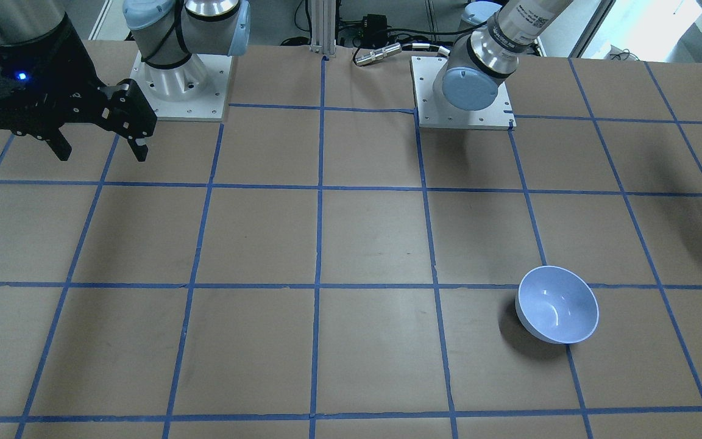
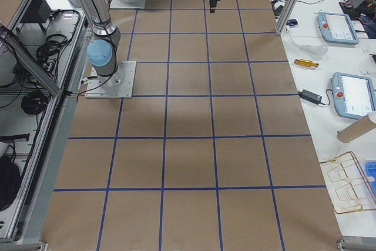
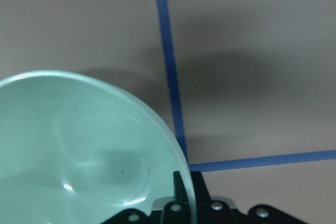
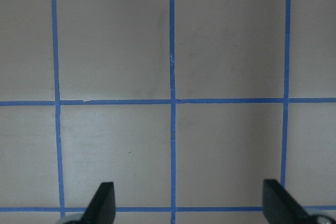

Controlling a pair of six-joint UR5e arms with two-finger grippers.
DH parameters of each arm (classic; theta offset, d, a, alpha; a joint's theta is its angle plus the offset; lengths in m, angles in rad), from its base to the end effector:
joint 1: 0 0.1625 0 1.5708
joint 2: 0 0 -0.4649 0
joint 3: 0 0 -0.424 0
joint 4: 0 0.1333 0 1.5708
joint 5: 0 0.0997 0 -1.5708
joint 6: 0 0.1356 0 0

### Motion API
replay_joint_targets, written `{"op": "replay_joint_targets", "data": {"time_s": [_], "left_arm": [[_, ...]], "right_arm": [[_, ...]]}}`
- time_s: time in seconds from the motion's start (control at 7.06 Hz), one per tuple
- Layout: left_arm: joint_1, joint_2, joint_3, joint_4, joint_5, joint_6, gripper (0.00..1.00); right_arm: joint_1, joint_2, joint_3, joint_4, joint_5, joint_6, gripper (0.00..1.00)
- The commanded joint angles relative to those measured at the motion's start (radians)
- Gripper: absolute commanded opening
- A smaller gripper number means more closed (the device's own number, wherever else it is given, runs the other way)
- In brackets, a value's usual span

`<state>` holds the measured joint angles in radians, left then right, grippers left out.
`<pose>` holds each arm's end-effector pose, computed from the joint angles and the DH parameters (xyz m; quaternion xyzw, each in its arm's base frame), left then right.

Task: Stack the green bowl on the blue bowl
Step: 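Lift the green bowl with the left gripper and carry it over the blue bowl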

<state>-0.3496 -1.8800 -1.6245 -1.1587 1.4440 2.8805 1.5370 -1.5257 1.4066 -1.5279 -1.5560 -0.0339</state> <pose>0.5536 -0.3619 0.3254 0.7370 0.6724 -0.0448 0.0510 0.1166 -0.5559 0.5497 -0.0003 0.9992 -0.0383 0.0061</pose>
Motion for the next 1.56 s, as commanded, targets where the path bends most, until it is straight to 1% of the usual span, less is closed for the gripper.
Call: {"op": "replay_joint_targets", "data": {"time_s": [0.0, 0.14, 0.28, 0.71, 1.13, 1.28, 1.42], "left_arm": [[-0.105, 0.08, 0.034, -0.112, -0.014, -0.105, 0.0], [-0.167, 0.113, 0.031, -0.133, -0.016, -0.185, 0.0], [-0.257, 0.145, 0.025, -0.141, -0.004, -0.232, 0.0], [-0.499, 0.202, 0.021, -0.15, -0.001, -0.45, 0.0], [-0.734, 0.213, 0.006, -0.154, 0.012, -0.741, 0.0], [-0.788, 0.205, 0.005, -0.153, 0.031, -0.815, 0.0], [-0.824, 0.181, 0.005, -0.145, 0.03, -0.848, 0.0]], "right_arm": [[0.0, -0.001, 0.0, 0.0, -0.001, 0.0, 1.0], [0.0, -0.001, 0.0, 0.0, -0.001, 0.0, 1.0], [0.0, -0.001, 0.0, 0.0, 0.001, 0.0, 1.0], [0.0, -0.001, 0.0, 0.0, -0.001, 0.0, 1.0], [0.0, -0.001, 0.0, 0.0, 0.001, 0.002, 1.0], [0.0, -0.001, 0.0, 0.0, 0.001, 0.0, 1.0], [0.0, -0.001, 0.0, 0.0, 0.001, 0.002, 1.0]]}}
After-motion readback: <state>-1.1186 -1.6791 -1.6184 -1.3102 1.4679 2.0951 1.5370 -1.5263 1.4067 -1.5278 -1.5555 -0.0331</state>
